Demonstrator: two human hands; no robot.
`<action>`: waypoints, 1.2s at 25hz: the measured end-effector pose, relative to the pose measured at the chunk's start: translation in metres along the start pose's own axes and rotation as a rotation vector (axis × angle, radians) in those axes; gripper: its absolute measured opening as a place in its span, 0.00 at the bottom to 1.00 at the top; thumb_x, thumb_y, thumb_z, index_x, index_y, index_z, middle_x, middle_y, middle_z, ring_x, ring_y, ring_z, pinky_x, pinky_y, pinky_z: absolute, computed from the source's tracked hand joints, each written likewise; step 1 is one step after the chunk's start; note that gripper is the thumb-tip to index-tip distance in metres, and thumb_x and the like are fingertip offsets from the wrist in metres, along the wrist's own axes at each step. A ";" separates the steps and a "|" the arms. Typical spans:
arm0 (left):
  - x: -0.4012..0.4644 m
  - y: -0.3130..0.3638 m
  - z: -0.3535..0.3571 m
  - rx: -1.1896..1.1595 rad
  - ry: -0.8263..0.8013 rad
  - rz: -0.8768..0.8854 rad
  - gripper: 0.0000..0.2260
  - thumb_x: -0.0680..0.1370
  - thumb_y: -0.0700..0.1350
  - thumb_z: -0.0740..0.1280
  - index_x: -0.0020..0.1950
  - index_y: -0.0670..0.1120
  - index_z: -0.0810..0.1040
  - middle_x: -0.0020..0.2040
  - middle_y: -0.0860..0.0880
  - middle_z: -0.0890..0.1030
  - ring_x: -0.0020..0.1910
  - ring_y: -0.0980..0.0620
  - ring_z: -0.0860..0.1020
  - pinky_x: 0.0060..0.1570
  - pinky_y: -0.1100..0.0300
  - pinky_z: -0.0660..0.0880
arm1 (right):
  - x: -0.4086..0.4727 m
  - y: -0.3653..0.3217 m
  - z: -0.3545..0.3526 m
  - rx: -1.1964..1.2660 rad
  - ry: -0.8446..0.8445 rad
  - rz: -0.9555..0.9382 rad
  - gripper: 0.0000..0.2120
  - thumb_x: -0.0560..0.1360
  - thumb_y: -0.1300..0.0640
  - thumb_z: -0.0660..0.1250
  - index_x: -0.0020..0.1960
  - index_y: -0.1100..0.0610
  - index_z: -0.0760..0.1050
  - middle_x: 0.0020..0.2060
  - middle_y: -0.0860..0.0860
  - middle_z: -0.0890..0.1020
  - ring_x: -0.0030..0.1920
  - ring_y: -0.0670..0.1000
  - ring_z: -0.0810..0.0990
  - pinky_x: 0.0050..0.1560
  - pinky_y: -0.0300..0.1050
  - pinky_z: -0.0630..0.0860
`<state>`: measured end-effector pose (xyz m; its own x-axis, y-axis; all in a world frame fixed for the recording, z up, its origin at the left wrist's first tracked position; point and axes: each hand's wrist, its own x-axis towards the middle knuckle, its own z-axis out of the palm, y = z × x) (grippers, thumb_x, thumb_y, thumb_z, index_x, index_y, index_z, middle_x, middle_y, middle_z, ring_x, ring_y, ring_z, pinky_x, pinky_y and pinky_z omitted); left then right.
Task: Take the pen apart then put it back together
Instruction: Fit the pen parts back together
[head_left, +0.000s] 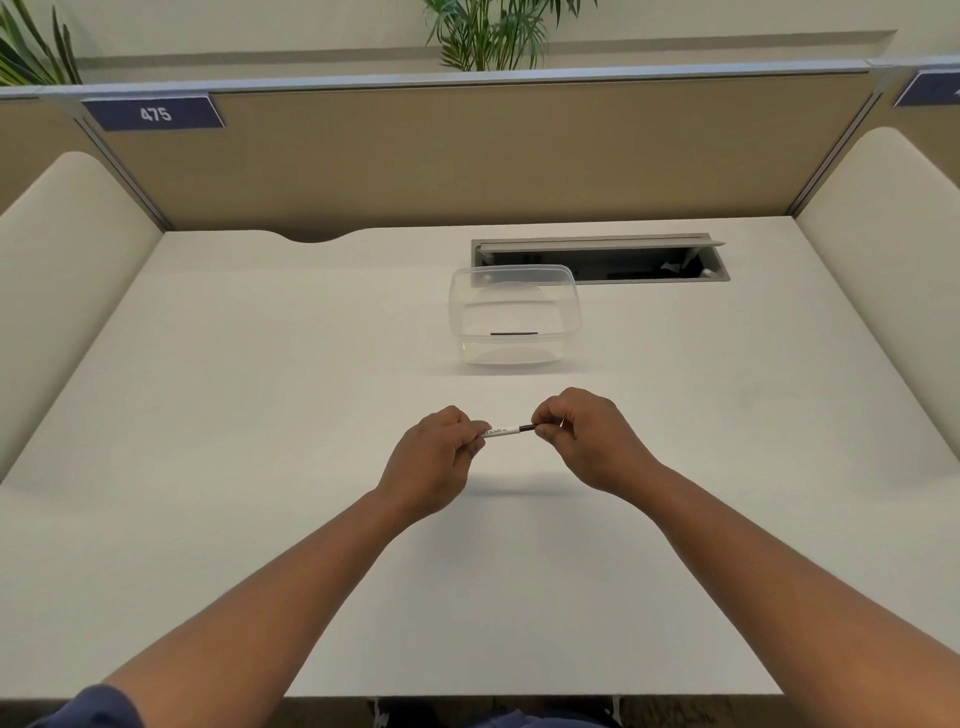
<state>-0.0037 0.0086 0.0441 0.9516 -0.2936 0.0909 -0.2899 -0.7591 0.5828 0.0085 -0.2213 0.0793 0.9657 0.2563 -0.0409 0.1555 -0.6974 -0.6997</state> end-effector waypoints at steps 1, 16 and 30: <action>-0.001 0.002 0.000 -0.002 -0.004 -0.005 0.11 0.82 0.44 0.64 0.61 0.50 0.82 0.47 0.54 0.77 0.44 0.50 0.75 0.41 0.56 0.73 | -0.001 0.000 0.001 0.014 0.000 -0.003 0.05 0.78 0.60 0.67 0.48 0.54 0.82 0.39 0.47 0.77 0.41 0.47 0.74 0.43 0.44 0.72; -0.001 0.016 -0.003 0.063 -0.055 0.013 0.15 0.82 0.58 0.55 0.51 0.56 0.80 0.38 0.53 0.76 0.39 0.52 0.74 0.39 0.51 0.76 | -0.012 -0.006 0.012 0.069 -0.083 0.070 0.16 0.82 0.51 0.59 0.42 0.56 0.79 0.33 0.46 0.76 0.35 0.48 0.73 0.38 0.48 0.71; 0.014 0.015 -0.013 -0.198 -0.315 -0.174 0.13 0.83 0.54 0.61 0.45 0.54 0.83 0.27 0.58 0.70 0.29 0.56 0.66 0.35 0.58 0.66 | -0.012 0.015 0.008 -0.373 0.118 -0.378 0.12 0.80 0.47 0.63 0.56 0.52 0.79 0.42 0.47 0.81 0.41 0.53 0.77 0.31 0.49 0.76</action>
<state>0.0070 0.0010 0.0647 0.8981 -0.3577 -0.2560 -0.0733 -0.6956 0.7147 -0.0026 -0.2295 0.0634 0.8415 0.4735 0.2600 0.5391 -0.7667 -0.3485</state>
